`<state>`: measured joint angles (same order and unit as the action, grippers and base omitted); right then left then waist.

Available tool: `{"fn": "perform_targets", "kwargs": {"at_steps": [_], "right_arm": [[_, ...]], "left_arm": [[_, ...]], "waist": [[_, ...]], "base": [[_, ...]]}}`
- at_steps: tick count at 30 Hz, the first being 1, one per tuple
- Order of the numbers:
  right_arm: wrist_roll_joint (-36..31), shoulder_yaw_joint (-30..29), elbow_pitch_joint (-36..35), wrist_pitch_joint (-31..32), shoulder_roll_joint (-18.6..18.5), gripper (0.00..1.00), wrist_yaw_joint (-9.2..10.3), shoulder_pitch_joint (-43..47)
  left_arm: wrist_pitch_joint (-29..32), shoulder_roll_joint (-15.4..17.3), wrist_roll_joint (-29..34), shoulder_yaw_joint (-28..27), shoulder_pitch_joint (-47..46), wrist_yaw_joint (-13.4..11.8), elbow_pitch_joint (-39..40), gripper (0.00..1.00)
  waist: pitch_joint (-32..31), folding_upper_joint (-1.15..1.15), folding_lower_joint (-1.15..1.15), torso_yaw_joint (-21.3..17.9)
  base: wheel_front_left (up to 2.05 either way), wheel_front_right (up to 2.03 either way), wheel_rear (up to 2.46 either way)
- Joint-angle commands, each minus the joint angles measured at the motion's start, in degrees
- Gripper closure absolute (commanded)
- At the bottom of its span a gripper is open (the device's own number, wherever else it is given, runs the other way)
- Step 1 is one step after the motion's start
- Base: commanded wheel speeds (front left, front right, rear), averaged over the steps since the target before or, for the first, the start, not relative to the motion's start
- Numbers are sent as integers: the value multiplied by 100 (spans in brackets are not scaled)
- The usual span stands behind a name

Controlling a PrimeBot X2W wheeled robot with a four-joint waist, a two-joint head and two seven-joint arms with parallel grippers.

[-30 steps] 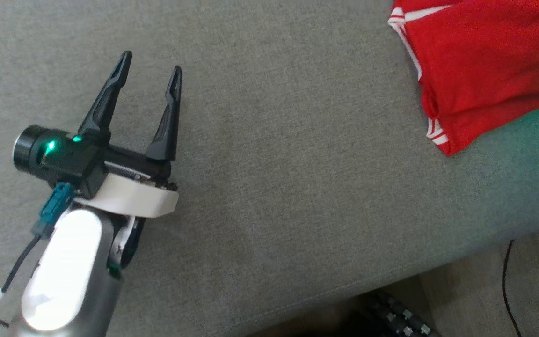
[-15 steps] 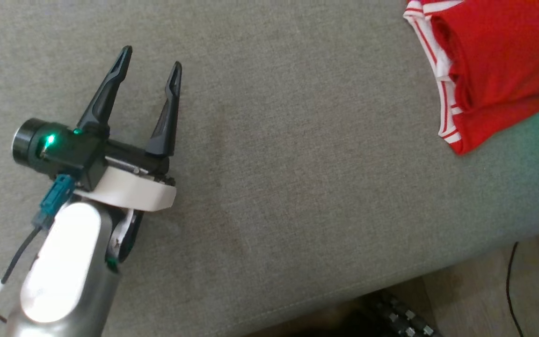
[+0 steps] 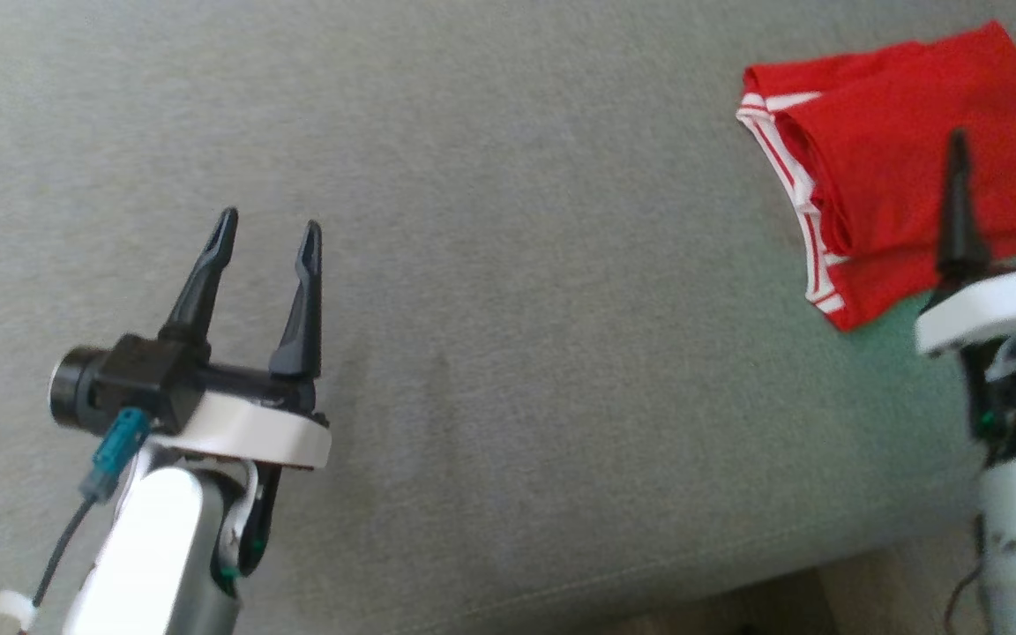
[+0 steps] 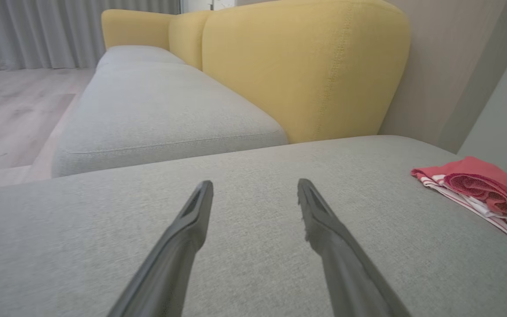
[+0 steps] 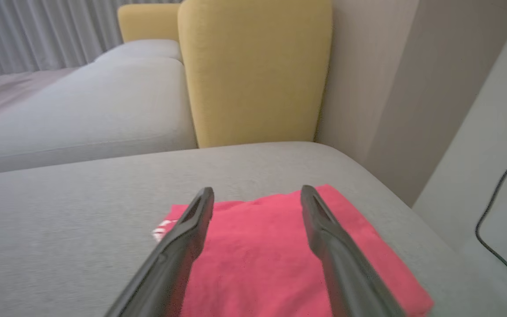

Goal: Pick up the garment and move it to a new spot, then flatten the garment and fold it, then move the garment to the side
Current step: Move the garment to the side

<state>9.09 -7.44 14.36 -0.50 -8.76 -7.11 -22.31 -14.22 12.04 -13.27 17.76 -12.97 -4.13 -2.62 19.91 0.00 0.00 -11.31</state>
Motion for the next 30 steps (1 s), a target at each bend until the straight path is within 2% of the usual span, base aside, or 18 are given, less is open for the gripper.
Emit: {"fn": "perform_targets", "kwargs": {"at_steps": [1, 7, 13, 30], "right_arm": [[38, 193, -409, 7, 59, 0, -37, 127], [56, 735, -1248, 138, 363, 0, -37, 787], [32, 1103, -1539, 104, 489, 0, -37, 1100], [-197, 1092, -1919, 187, 562, 0, -37, 2113]], "left_arm": [[-51, 28, -45, -218, 14, -36, 155, 0], [-62, -2, -124, -332, 299, -177, 173, 0], [-68, 93, -191, -501, 602, -260, 198, 0], [-69, 122, -291, -476, 1392, -405, 251, 0]], "waist": [[-288, 0, 0, 278], [-618, 0, 0, 678], [-861, 0, 0, 926], [-1589, 0, 0, 1106]], "base": [[0, 0, 0], [0, 0, 0], [0, 0, 0], [0, 0, 0]]}}
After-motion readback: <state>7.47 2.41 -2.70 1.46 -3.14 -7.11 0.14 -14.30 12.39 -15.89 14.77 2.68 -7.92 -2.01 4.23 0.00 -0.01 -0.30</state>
